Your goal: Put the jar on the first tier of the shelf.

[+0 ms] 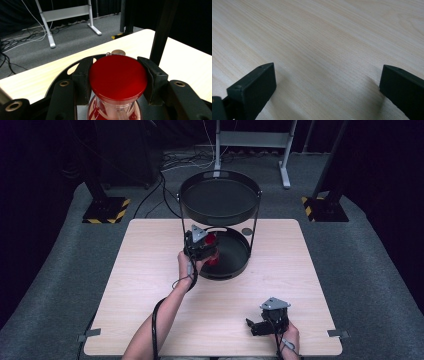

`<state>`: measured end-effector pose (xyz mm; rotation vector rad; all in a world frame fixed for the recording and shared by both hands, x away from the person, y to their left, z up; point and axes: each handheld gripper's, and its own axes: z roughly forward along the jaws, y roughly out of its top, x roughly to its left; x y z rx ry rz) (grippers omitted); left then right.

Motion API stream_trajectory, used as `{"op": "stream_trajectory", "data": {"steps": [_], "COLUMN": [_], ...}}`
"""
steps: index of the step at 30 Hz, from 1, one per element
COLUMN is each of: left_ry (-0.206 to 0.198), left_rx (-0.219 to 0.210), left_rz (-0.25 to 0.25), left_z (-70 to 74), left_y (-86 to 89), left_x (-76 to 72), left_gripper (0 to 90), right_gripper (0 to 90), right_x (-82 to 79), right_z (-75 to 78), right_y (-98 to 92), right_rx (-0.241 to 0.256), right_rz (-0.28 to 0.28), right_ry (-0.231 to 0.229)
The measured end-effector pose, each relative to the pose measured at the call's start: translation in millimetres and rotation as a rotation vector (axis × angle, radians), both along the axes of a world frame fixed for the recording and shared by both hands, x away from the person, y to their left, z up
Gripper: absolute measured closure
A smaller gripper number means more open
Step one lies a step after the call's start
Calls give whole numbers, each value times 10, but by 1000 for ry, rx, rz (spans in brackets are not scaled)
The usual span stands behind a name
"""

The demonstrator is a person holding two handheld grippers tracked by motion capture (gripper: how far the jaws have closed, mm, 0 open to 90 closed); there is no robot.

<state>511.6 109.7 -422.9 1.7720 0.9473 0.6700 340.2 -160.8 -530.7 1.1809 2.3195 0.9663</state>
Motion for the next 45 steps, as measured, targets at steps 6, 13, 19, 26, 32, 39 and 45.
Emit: {"op": "stream_trajectory", "data": {"steps": [6, 13, 19, 26, 32, 39, 45], "left_ry": [12, 23, 39, 45, 46, 39, 32], "left_rx": [14, 33, 61, 57, 65, 58, 47], "left_rz": [9, 8, 9, 28, 20, 30, 18], "left_z": [-85, -146, -178, -226, -287, -319, -389], "left_y": [-63, -139, -177, -225, -269, -283, -295], "left_x": [62, 130, 190, 236, 283, 302, 334], "left_gripper": [485, 484, 485, 484, 484, 485, 484], "right_gripper": [0, 0, 0, 0, 0, 1, 0], "right_x": [0, 0, 1, 0, 0, -1, -2], "right_z": [0, 0, 0, 0, 0, 0, 0], "right_y": [0, 0, 0, 0, 0, 0, 1], "right_rx": [0, 0, 0, 0, 0, -1, -1], "right_rz": [0, 0, 1, 0, 0, 1, 0], "right_ry": [-1, -1, 0, 0, 0, -1, -1]}}
